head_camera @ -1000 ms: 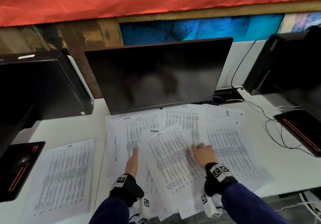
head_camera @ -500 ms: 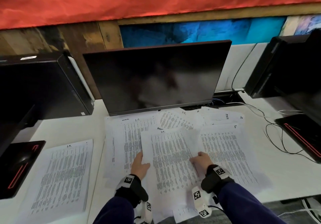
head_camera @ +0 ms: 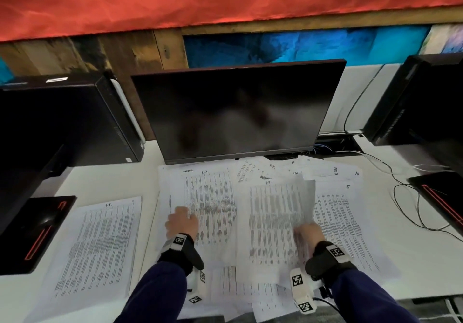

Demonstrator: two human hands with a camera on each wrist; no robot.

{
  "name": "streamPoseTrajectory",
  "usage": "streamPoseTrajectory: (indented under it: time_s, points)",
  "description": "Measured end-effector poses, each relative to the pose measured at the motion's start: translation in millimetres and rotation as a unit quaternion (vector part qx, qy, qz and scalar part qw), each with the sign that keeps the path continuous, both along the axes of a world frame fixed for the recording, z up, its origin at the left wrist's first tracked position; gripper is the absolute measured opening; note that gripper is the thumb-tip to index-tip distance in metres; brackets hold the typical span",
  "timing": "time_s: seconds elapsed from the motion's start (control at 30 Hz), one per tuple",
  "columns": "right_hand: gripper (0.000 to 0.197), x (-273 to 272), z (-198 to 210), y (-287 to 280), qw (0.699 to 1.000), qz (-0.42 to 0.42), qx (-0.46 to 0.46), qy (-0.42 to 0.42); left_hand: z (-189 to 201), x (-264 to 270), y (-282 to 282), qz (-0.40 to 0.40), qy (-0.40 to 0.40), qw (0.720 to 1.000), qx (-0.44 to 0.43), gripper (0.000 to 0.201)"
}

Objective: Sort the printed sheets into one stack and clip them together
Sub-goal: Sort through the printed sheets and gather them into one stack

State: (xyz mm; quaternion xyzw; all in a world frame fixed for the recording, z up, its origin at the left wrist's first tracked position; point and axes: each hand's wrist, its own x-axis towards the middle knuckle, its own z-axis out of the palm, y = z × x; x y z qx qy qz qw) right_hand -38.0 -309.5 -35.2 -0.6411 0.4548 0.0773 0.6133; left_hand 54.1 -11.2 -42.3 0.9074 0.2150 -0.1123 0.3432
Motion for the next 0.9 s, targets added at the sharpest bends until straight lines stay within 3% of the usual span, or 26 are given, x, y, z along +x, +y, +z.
streamPoseTrajectory:
  time_s: [0.1, 0.3, 0.4, 0.5, 0.6, 0.73, 0.83, 0.9]
  points:
    - [0.035, 7.2, 3.6, 10.2, 1.000, 0.020, 0.012, -0.016, -7.6, 1.2, 29.5, 0.032, 0.070, 0.997, 0.007, 0.055]
    - [0.044, 39.7, -5.7, 67.9, 0.994, 0.084, 0.064, -0.031, -27.3, 8.4, 48.3, 0.053, 0.101, 0.987, -0.112, 0.062]
    - [0.031, 48.1, -1.3, 94.1, 0.990, 0.100, 0.091, -0.029, -36.1, 10.6, 56.0, 0.018, 0.111, 0.981, -0.160, 0.053]
    - [0.059, 49.5, -4.1, 113.3, 0.987, 0.116, 0.107, 0.000, -30.2, 6.6, 61.0, -0.008, 0.092, 0.979, -0.183, 0.043]
    - [0.049, 48.0, -9.1, 118.5, 0.991, 0.077, 0.109, -0.009, -31.2, 4.7, 64.8, 0.010, 0.058, 0.986, -0.156, 0.039]
    - [0.042, 36.9, -11.4, 98.1, 1.000, 0.000, 0.001, -0.016, -23.2, 5.4, 56.8, 0.015, -0.010, 0.998, -0.061, 0.033]
    - [0.051, 29.1, -10.5, 77.2, 0.984, 0.015, -0.148, 0.100, -16.8, 9.7, 38.5, -0.030, -0.024, 0.998, -0.058, 0.034]
    - [0.051, 29.6, -8.9, 69.8, 0.979, 0.009, -0.169, 0.115, -16.8, 14.6, 26.8, -0.068, 0.003, 0.995, -0.068, 0.040]
